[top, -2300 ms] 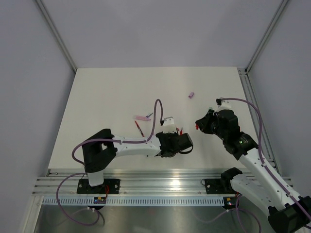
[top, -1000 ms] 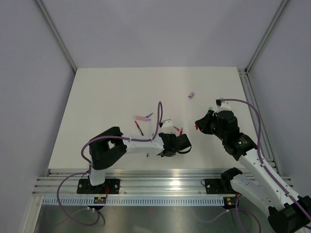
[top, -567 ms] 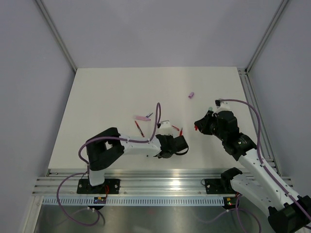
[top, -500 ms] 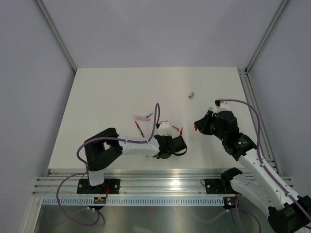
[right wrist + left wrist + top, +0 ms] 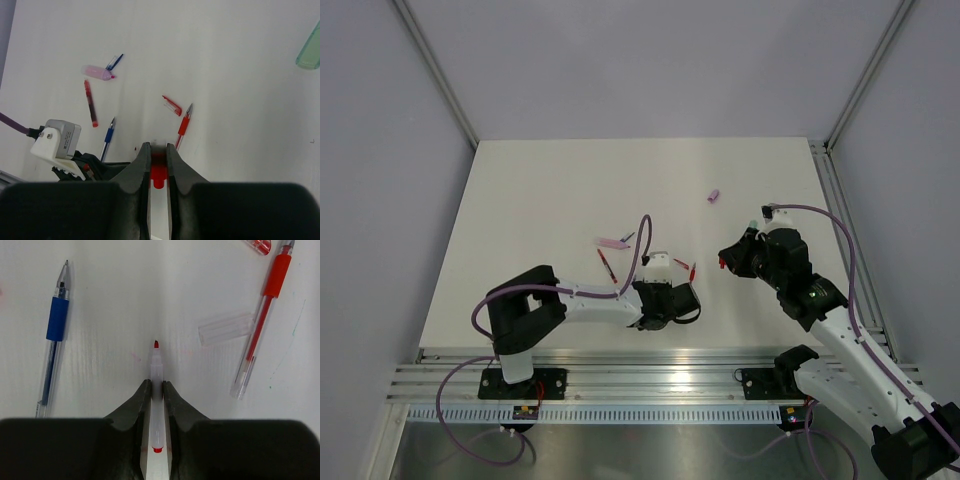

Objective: Insert the pens into the pen caps
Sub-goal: Insert the pen into the pen cap.

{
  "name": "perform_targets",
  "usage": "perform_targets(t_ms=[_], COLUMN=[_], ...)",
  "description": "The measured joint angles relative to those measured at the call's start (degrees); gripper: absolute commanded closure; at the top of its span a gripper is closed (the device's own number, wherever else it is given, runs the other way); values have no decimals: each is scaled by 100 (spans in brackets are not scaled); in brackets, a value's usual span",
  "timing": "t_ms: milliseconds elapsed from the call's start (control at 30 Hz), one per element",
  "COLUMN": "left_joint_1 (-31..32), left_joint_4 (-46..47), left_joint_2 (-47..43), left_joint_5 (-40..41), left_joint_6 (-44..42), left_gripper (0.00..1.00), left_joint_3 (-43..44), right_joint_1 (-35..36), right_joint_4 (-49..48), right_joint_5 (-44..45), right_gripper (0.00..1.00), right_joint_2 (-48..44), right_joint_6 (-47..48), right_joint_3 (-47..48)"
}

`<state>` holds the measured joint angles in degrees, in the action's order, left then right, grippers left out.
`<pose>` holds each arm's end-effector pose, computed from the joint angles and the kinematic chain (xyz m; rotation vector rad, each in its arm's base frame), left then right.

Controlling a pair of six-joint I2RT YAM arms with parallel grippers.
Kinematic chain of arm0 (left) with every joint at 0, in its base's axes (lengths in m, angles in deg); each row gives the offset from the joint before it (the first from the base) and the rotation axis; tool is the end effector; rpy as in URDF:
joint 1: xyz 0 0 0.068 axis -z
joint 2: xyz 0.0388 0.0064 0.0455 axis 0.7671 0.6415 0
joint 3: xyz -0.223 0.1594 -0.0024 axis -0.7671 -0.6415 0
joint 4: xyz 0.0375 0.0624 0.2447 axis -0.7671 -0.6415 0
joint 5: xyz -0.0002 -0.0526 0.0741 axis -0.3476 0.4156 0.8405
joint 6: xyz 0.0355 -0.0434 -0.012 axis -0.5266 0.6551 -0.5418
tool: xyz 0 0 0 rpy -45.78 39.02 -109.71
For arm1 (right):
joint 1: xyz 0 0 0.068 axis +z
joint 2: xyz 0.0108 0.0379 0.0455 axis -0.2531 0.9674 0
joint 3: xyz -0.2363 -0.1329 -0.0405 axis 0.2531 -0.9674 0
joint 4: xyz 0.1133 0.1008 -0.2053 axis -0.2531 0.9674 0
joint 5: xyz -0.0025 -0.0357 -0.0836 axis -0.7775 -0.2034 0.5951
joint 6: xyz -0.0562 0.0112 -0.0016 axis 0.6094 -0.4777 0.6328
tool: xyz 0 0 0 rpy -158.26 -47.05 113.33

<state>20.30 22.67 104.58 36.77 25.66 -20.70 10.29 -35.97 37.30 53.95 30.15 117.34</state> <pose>0.1348 -0.3075 0.1487 -0.0839 2.4377 -0.1240 0.1621 0.0761 0.2783 0.0592 2.0970 0.5901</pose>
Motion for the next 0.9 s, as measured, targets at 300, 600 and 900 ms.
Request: perform_targets(t_ms=[300, 600, 900], left_joint_1=[17, 28, 50], left_joint_4=[4, 352, 1005], left_joint_2=[24, -103, -997], left_joint_5=[24, 87, -15], left_joint_6=[-229, -428, -708], left_gripper=[78, 100, 100], left_joint_3=[7, -260, -1362], right_joint_1=[0, 0, 0], right_joint_4=[-22, -59, -299], right_joint_5=[2, -28, -376], right_gripper=[94, 95, 96], right_joint_2=[-2, -151, -420], right_joint_6=[0, -13, -262], right_joint_3=[0, -20, -142])
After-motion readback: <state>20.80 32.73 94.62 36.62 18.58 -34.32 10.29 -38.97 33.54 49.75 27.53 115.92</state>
